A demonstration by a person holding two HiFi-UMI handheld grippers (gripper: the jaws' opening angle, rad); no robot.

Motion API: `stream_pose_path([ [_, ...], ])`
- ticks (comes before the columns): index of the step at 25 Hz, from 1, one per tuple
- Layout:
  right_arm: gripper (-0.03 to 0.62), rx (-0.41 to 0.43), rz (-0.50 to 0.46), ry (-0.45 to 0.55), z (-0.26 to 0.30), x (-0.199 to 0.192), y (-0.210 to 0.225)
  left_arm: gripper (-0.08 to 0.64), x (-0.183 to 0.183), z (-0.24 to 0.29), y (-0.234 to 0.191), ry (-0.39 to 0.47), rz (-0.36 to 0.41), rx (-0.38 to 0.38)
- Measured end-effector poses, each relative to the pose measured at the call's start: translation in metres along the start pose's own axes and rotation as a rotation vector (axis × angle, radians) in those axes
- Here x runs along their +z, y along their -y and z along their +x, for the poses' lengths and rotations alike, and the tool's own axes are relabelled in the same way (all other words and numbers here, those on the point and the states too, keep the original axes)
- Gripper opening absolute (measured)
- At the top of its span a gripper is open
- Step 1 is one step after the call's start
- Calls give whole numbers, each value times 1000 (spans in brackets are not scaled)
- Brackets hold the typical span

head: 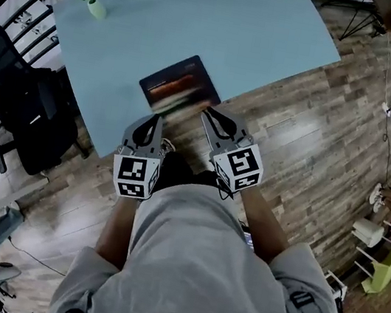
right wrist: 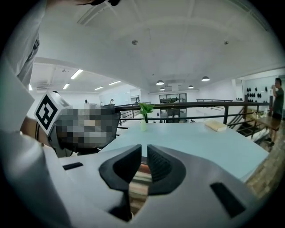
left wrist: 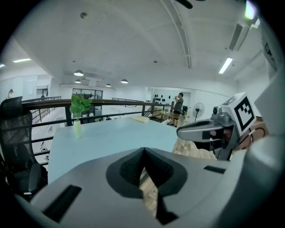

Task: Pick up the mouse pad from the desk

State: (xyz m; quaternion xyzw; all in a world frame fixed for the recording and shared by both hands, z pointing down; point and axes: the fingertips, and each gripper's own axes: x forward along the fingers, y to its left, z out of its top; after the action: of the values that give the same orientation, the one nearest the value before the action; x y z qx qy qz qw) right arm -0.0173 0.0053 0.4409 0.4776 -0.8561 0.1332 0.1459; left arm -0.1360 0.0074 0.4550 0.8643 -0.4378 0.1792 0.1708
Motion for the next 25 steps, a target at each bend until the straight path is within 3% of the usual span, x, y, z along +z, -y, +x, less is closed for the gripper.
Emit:
stream_pose_path([
  [9, 44, -84, 158, -82, 17, -45, -3, 12, -23, 41, -3, -95, 39, -169],
  [15, 44, -163, 179, -109, 20, -72, 15, 12, -45, 69, 9, -181, 65, -250],
  [25, 46, -250, 363, -98, 16, -119, 43, 12, -72, 107, 42, -308, 185, -367],
])
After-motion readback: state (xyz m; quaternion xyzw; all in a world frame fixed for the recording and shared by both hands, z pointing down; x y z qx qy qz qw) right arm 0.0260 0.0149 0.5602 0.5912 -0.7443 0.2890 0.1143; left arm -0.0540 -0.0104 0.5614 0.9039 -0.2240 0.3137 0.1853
